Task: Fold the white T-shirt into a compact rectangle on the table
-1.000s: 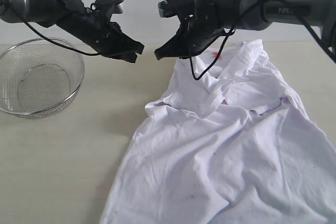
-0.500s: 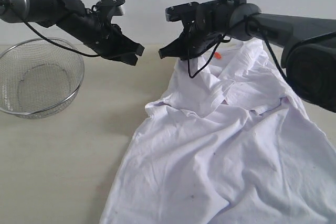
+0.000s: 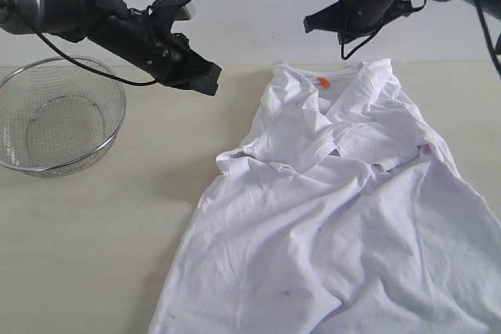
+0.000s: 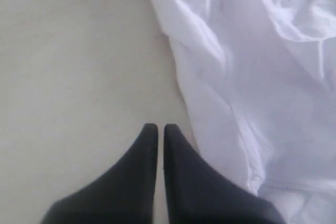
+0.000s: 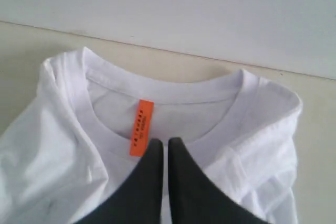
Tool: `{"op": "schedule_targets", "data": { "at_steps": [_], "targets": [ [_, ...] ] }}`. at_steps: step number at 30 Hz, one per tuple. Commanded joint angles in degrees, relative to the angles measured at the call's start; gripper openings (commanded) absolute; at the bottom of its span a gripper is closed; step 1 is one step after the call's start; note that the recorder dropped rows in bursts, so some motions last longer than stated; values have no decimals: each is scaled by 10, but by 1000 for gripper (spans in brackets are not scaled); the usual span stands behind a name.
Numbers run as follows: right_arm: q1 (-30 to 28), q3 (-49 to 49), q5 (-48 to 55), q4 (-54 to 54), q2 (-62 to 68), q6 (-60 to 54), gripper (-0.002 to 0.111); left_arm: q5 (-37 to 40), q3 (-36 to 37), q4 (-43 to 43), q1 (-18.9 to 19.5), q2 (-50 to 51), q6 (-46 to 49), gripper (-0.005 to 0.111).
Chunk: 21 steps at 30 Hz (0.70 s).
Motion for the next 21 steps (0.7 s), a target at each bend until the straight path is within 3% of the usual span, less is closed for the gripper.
{"op": "schedule_targets", "data": {
  "at_steps": [1,9,14,21],
  "targets": [
    [-14,-2,110,-11,-18,-16,0,-6,0,-41,-19,4,43,4],
    [-50,21,229,-1,-18,-20,0,46,0,-124,-53,44,132,4],
    [-61,109,201,25,-18,-29,0,-9,0,-124,-70,46,151,4],
    [-61,126,182,44,-18,-49,0,-7,-33,-139,-74,88,151,4]
  ]
}}
